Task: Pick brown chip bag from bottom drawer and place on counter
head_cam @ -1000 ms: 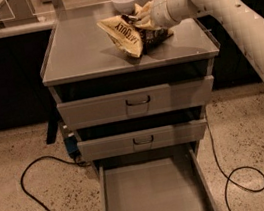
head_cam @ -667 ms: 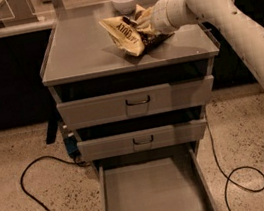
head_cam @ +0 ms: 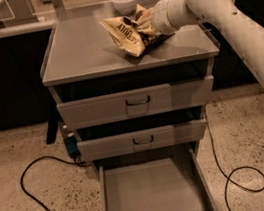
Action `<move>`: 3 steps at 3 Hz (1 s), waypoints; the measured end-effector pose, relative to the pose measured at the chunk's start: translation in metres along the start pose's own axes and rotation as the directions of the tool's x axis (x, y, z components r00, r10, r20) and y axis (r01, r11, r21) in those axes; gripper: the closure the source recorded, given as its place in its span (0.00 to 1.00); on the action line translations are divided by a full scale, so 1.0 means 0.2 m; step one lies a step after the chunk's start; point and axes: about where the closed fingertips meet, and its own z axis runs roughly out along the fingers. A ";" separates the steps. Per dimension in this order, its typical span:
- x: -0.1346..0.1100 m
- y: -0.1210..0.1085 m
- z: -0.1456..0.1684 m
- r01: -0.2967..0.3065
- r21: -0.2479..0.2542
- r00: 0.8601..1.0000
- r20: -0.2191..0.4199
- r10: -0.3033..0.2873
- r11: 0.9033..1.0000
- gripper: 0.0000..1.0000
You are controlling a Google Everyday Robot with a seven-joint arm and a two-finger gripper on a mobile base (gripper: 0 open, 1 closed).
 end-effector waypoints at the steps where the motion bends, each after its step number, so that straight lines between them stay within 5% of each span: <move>1: 0.00 0.00 0.00 0.000 0.000 1.000 0.000 0.000 1.000 0.57; 3: 0.00 0.00 0.00 0.000 0.000 1.000 0.000 0.000 1.000 0.11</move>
Offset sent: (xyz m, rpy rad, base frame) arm 0.0000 0.0000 0.0000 0.0000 0.0000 0.0000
